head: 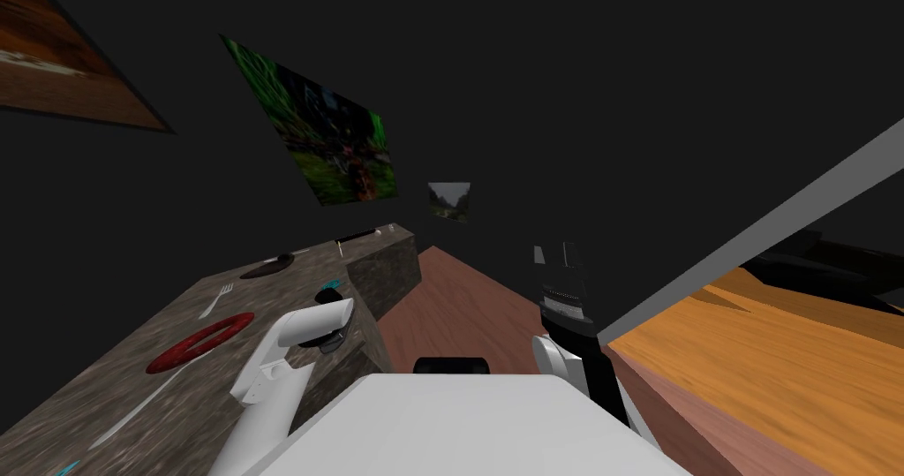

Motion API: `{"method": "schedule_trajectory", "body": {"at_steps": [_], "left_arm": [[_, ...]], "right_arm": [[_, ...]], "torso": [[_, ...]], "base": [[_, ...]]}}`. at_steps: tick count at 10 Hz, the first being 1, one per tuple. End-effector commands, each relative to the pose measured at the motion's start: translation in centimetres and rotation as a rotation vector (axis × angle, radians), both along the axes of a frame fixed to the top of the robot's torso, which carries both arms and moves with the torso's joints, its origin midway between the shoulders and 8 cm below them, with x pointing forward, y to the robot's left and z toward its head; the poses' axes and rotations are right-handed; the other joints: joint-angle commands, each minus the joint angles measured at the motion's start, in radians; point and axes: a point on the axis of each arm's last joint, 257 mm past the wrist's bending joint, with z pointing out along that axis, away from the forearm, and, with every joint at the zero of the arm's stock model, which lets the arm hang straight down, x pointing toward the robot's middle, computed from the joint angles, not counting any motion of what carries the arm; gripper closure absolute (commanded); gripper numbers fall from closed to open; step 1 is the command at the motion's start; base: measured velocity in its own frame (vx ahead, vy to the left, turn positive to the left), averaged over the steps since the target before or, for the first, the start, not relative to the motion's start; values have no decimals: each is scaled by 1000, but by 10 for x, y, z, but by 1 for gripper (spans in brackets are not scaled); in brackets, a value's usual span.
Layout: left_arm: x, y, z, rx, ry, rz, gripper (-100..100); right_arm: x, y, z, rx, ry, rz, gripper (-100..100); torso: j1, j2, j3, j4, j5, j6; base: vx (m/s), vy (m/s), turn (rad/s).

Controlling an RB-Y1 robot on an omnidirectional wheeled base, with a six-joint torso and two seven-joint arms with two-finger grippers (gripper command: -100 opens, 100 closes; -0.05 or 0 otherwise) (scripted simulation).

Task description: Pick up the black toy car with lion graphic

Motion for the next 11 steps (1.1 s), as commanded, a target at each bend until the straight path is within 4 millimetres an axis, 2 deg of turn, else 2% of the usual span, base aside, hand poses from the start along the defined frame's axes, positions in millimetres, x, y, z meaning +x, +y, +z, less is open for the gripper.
{"method": "schedule_trajectory", "body": {"at_steps": [1,4,5,6,11], "left_arm": [[0,0,0,0,0,0,100],[1,0,1,1,-2,-1,100],[1,0,1,1,-2,-1,0],[-2,-6,6,0,-3,-8,100],[-10,-21,19,0,-4,-25,100]], "right_arm": [[0,0,0,0,0,0,0],[0,0,0,0,0,0,0],[0,0,0,0,0,0,0],[0,0,0,0,0,0,0],[0,0,0,0,0,0,0]], "torso": [[0,0,0,0,0,0],[0,0,0,-1,0,-1],[0,0,0,-1,0,-1],[0,0,0,0,0,-1],[-1,-1,-1,0,-1,-1]], "base": [[0,0,0],[0,0,0],[0,0,0],[17,6,57],[27,11,39]]}}
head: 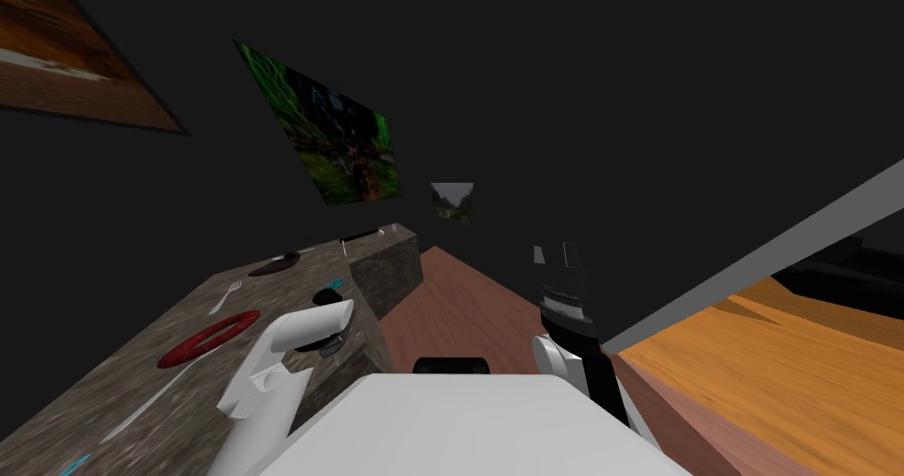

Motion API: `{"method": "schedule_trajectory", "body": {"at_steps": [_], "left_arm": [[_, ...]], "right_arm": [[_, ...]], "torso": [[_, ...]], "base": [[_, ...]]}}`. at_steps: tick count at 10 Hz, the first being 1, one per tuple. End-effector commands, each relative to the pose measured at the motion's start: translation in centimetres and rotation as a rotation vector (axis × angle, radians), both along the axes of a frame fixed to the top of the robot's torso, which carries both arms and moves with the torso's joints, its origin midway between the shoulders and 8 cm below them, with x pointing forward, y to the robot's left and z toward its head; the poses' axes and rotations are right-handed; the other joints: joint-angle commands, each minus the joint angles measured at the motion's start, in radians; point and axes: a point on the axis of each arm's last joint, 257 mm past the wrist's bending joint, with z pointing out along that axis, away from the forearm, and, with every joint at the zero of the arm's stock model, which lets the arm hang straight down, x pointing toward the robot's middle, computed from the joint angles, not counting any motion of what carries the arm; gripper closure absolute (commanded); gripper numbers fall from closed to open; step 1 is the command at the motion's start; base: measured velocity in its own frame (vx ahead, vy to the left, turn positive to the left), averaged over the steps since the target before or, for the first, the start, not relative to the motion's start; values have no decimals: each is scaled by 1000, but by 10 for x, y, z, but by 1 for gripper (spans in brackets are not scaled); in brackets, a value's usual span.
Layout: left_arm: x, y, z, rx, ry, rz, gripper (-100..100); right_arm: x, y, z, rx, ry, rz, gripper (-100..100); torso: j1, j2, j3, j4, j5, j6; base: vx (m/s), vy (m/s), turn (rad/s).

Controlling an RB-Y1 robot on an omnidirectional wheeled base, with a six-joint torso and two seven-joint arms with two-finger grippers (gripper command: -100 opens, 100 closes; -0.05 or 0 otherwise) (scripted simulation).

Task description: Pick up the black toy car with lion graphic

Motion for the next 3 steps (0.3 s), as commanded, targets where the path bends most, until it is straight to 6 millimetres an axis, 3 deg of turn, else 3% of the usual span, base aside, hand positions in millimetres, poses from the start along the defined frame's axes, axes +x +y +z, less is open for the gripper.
{"method": "schedule_trajectory", "body": {"at_steps": [1,2,3], "left_arm": [[-4,-4,5,-1,0,-5,100],[-2,-3,4,0,-1,-3,100],[-3,-4,4,-1,0,-3,0]], "right_arm": [[0,0,0,0,0,0,0],[0,0,0,0,0,0,0],[0,0,0,0,0,0,0]], "torso": [[0,0,0,0,0,0],[0,0,0,0,0,0],[0,1,0,0,0,0]], "base": [[21,10,35],[9,4,7],[0,0,0]]}}
